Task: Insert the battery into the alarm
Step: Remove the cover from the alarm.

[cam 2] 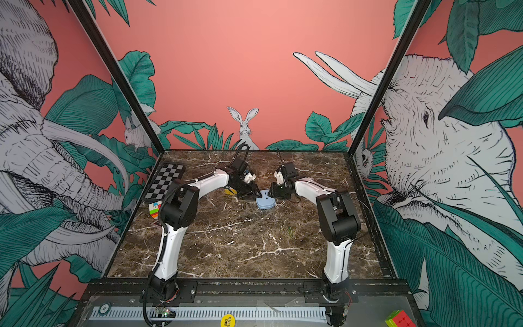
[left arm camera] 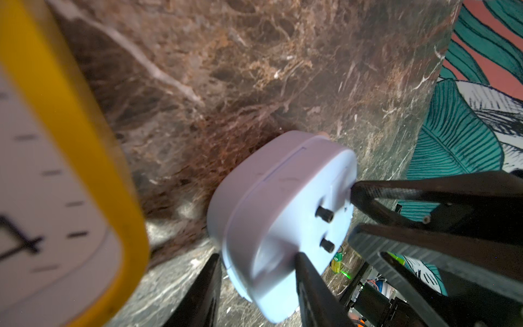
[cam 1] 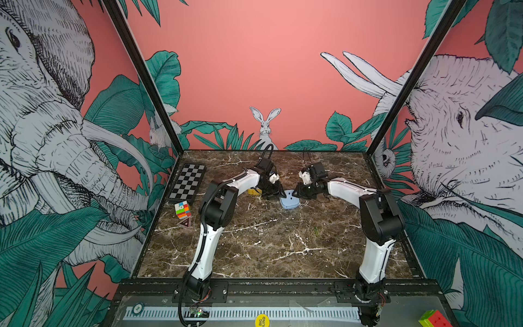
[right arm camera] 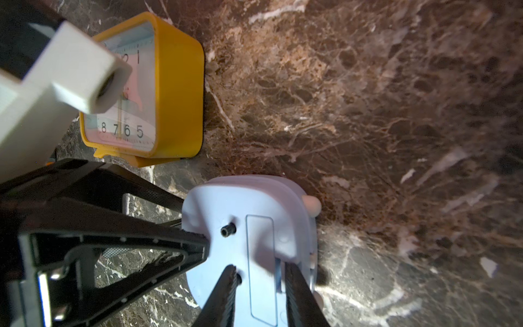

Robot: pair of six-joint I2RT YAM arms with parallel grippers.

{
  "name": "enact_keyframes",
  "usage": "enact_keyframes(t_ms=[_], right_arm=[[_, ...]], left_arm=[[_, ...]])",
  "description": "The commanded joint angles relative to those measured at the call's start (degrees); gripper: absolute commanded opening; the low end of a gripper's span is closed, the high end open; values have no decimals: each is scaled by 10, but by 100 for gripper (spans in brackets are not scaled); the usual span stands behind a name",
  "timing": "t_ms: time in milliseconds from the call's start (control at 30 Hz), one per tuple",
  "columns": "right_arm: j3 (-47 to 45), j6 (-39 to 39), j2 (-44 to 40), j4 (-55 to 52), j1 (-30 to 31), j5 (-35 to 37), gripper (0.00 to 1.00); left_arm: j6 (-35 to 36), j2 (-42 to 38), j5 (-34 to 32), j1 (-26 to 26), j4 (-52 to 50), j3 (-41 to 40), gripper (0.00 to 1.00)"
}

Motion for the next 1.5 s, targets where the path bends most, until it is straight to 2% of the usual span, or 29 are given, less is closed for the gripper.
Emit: enact_keyframes(t_ms=[0, 533, 1000, 1467], right_arm=[[2, 6, 26, -25, 4, 22, 32], [23, 16, 58, -49, 7, -117, 14], [48, -57, 50, -81, 7, -111, 2], [25, -43, -7, -51, -1, -89, 0]], left_arm=[[1, 9, 3, -3, -20, 8, 42], [0, 33, 12, -3, -36, 27, 41], [3, 35, 14, -1, -44, 25, 39], [-1, 22, 4, 7, -47, -2, 37]])
